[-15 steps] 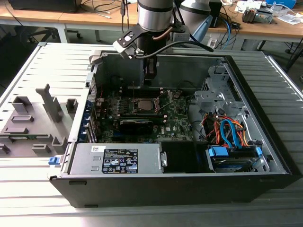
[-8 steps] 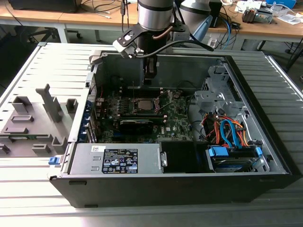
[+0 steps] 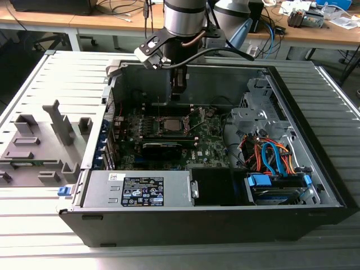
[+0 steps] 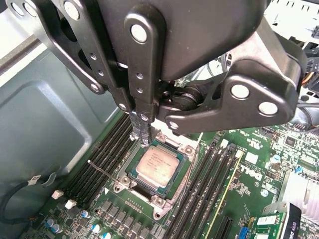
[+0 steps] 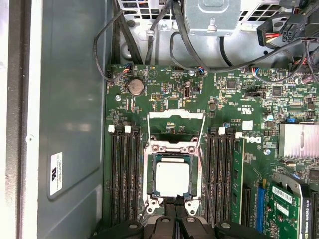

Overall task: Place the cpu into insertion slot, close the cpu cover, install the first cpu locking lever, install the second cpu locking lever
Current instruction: 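Close the cpu cover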

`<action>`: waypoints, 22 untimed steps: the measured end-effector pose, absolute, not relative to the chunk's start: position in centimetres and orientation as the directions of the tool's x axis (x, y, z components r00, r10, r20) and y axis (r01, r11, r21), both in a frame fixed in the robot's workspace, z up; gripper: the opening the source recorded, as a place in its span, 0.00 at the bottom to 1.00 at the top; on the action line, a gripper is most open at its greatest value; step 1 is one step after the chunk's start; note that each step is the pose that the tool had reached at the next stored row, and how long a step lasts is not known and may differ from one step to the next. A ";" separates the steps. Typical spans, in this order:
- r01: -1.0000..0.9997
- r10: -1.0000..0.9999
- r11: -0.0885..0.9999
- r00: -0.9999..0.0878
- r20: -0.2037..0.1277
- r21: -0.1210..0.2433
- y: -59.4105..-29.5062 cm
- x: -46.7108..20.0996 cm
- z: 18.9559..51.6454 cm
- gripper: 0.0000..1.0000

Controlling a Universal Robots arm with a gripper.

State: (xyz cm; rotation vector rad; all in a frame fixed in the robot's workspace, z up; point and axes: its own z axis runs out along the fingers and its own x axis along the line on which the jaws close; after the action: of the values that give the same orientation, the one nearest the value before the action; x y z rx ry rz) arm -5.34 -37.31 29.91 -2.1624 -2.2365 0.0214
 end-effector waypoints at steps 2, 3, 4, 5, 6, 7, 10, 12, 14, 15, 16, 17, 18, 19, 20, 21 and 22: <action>0.999 0.999 0.034 -0.033 0.013 -0.031 -37.3 -5.2 29.9 0.11; 0.999 0.999 0.034 -0.033 0.013 -0.031 -37.3 -5.1 29.8 0.11; 0.999 0.999 0.034 -0.033 0.013 -0.031 -37.3 -5.1 29.8 0.11; 0.999 0.999 0.034 -0.033 0.013 -0.031 -37.3 -5.1 29.8 0.11; 0.999 0.999 0.034 -0.033 0.013 -0.031 -37.3 -5.0 29.8 0.11; 0.999 0.999 0.034 -0.033 0.013 -0.031 -37.3 -5.0 29.8 0.11; 0.999 0.999 0.034 -0.033 0.013 -0.031 -37.3 -4.8 29.8 0.11; 0.999 0.999 0.034 -0.033 0.013 -0.031 -37.3 -4.7 29.8 0.11; 0.999 0.999 0.034 -0.033 0.013 -0.031 -37.3 -4.5 29.8 0.11; 0.999 0.999 0.034 -0.033 0.013 -0.031 -37.3 -4.3 29.8 0.11; 0.999 0.999 0.034 -0.033 0.013 -0.031 -37.3 -4.1 29.8 0.11; 0.999 0.999 0.034 -0.033 0.013 -0.031 -37.3 -4.0 29.8 0.11; 0.999 0.999 0.034 -0.033 0.013 -0.031 -37.3 -3.9 29.8 0.11; 0.999 0.999 0.034 -0.033 0.013 -0.031 -37.3 -3.8 29.8 0.11; 0.999 0.999 0.034 -0.033 0.013 -0.031 -37.3 -3.7 29.8 0.11; 0.999 0.999 0.034 -0.033 0.013 -0.031 -37.3 -3.6 29.8 0.11; 0.999 0.999 0.034 -0.033 0.013 -0.031 -37.3 -3.6 29.8 0.11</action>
State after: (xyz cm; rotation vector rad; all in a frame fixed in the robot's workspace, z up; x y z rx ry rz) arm -3.55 -37.31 29.82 -2.1626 -2.2362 0.0211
